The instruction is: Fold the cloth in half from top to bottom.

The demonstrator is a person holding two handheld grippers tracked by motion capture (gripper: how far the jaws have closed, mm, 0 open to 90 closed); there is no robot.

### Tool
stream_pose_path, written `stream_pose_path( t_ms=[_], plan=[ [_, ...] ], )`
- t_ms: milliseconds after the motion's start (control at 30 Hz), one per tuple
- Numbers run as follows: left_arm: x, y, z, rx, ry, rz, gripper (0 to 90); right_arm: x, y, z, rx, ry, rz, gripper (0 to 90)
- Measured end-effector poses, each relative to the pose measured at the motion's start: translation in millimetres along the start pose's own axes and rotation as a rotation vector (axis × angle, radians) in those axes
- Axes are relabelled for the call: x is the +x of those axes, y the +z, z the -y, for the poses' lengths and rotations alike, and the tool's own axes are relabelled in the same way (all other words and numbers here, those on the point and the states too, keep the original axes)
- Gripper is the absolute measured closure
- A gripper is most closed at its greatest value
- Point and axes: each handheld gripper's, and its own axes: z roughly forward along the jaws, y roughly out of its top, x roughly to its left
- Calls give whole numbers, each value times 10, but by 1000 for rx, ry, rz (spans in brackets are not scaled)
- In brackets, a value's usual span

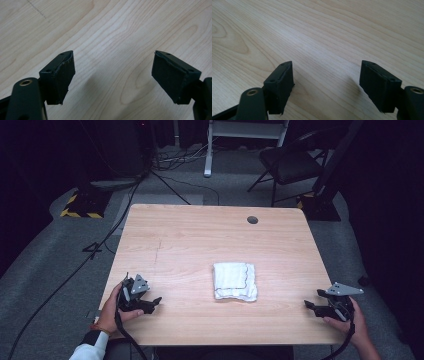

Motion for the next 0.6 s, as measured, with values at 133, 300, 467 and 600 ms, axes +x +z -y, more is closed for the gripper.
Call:
stream_pose_path(
  t_ms=[133,300,467,600],
  plan=[
    [65,-17,125,-4,-40,7,190,-32,-20,58,-15,39,-1,266],
    [124,-50,266,-15,-102,44,180,-63,-39,108,-25,83,3,257],
    [111,-76,323,-31,-124,36,177,-55,-47,145,-43,101,19,249],
    [115,-79,328,-32,-118,34,176,-51,-47,164,-56,104,22,243]
  ],
)
